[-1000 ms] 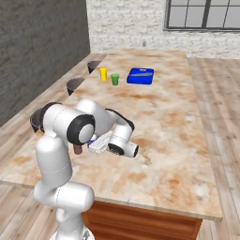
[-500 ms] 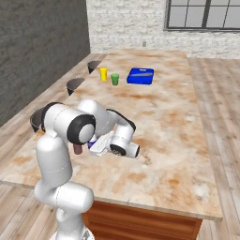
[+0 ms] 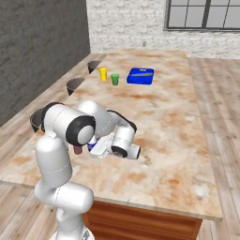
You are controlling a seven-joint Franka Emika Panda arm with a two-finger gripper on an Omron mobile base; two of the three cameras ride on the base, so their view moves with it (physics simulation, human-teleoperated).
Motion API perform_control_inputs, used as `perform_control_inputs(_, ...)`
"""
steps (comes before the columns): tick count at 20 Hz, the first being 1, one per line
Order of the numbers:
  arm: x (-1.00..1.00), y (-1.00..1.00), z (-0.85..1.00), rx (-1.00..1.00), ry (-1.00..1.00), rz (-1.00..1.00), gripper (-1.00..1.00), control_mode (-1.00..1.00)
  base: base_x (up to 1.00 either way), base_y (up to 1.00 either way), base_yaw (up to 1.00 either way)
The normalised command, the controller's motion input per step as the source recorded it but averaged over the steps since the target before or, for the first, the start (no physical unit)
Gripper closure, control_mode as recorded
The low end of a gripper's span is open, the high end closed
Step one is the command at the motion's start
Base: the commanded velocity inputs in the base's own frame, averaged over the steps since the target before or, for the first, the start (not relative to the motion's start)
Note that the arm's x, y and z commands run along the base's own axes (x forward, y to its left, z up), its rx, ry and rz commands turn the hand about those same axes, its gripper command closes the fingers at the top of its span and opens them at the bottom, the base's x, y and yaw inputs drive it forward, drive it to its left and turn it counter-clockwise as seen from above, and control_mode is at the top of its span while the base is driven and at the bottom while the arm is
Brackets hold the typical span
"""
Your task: Place the drinks on the dining counter in a tight cluster.
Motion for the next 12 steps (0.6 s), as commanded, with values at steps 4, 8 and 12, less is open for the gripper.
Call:
perform_control_inputs(4,-0.12,0.00,-0.17,0.00,0.00,0.00,1.00,-1.00,0.00,0.00,0.00)
perform_control_inputs(8,-0.01,0.00,-0.17,0.00,0.01,0.00,1.00,-1.00,0.00,0.00,0.00)
perform_control_inputs(12,0.00,0.00,-0.16,0.00,0.02,0.00,1.00,-1.00,0.00,0.00,0.00)
